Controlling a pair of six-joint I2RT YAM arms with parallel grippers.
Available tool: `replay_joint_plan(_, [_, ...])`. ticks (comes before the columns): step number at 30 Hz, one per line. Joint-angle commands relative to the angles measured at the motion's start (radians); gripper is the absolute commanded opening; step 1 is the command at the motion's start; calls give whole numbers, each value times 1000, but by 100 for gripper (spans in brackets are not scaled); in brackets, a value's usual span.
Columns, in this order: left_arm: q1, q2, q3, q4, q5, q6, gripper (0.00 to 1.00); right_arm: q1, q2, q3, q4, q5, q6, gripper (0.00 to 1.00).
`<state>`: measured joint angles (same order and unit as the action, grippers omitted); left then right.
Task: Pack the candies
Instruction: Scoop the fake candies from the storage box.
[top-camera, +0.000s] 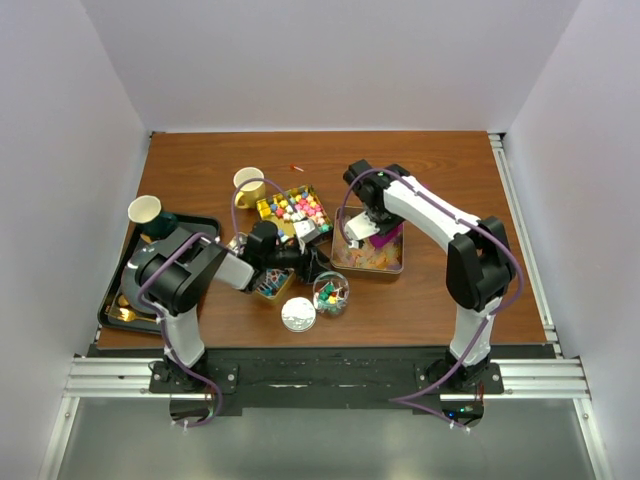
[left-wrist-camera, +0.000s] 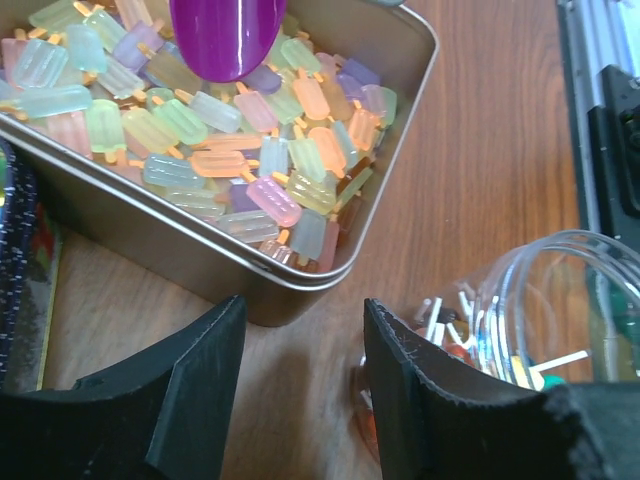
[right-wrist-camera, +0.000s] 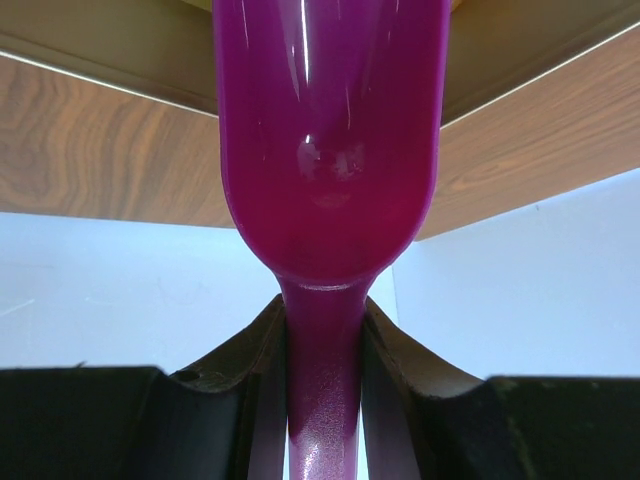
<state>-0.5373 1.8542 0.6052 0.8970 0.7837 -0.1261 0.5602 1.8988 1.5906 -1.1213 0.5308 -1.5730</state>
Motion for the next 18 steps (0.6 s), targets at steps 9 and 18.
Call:
replay_joint_plan(9, [7,2,-62,109,42,-60,54,-17,25,184,-118,46,-33,0])
replay_joint_plan(18, [13,-15,-85,111,37,-66,54,-28,51,157,-77,97,-116,0])
